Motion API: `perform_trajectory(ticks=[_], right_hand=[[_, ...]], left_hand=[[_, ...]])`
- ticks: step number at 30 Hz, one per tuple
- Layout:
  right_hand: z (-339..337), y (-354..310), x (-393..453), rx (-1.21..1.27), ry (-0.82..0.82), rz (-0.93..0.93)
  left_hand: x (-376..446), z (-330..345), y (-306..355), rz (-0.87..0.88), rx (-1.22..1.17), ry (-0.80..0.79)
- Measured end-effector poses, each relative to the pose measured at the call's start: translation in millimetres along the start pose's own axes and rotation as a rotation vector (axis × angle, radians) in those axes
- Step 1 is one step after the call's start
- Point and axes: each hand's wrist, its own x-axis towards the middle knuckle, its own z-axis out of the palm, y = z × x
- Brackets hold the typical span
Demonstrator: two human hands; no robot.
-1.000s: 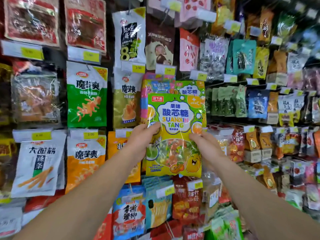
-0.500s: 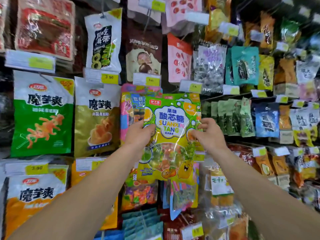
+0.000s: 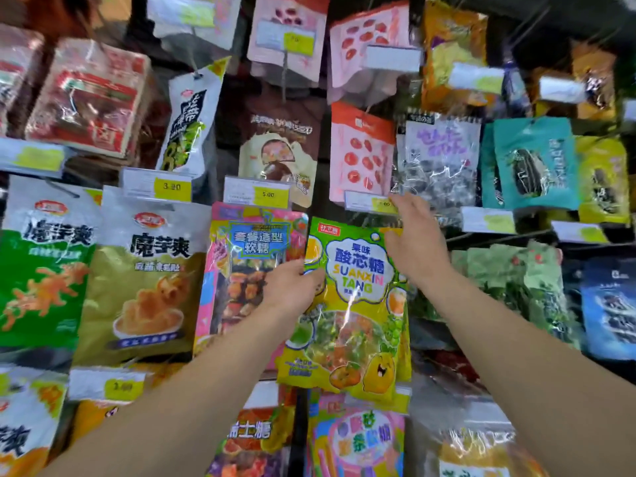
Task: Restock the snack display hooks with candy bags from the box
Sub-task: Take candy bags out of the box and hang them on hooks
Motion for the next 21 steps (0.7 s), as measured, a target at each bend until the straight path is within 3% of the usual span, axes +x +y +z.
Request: perform_trajectory(ticks=[11,21], right_hand=[[1,12,26,0.139,0.218,0.029],[2,11,26,0.216,0.213,0.036]], left_hand=[[4,18,23,0.025,-0.018,0.060],[4,29,24,-0.051,0.002,0.110]])
